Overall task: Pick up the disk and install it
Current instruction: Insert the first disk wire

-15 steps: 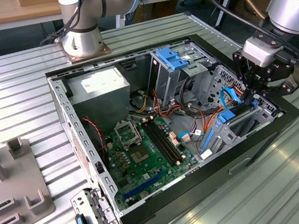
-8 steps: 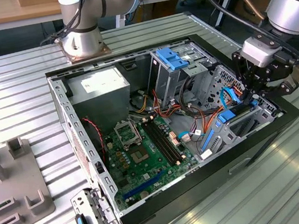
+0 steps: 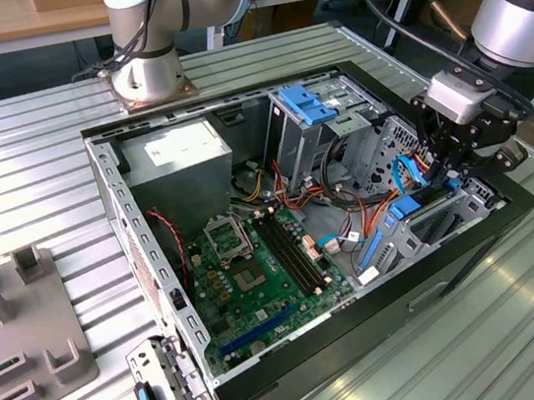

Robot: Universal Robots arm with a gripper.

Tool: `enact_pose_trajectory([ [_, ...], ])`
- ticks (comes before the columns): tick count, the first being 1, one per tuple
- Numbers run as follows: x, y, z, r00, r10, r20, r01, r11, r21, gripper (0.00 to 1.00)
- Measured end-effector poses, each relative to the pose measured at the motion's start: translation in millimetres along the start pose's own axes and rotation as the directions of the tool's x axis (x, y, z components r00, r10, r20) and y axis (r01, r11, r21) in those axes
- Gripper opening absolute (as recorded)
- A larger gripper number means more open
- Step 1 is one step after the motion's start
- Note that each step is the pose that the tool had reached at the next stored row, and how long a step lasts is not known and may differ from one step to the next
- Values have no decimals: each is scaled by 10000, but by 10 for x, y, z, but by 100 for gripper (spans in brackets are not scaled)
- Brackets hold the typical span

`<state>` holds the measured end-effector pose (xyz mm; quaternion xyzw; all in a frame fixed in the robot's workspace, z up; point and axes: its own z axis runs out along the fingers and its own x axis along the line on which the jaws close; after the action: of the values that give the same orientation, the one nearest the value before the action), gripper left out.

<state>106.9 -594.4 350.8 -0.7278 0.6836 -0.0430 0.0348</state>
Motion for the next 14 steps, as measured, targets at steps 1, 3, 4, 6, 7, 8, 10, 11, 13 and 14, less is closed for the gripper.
enact_pose_trajectory([
  [1, 0, 2, 14, 10000, -1, -4, 1, 10000, -1, 17],
  [3, -1, 2, 19, 9998, 178, -24, -178, 9998, -3, 17],
  [4, 0, 2, 19, 9996, 266, -35, -266, 9996, -4, 17],
  [6, 0, 2, 19, 9996, 280, -36, -280, 9996, -4, 17],
  [7, 0, 3, 22, 9996, 280, -35, -280, 9996, -4, 17],
  [8, 0, 4, 26, 9996, 280, -35, -280, 9996, 0, 17],
  [10, 0, 7, 27, 9985, 551, -63, -551, 9985, -2, 17],
  [11, 0, 6, 26, 9984, 559, -66, -559, 9984, -2, 17],
  [13, 0, 7, 27, 9983, 576, -68, -576, 9983, -3, 17],
  [14, 0, 7, 27, 9975, 709, -81, -709, 9975, -3, 17],
])
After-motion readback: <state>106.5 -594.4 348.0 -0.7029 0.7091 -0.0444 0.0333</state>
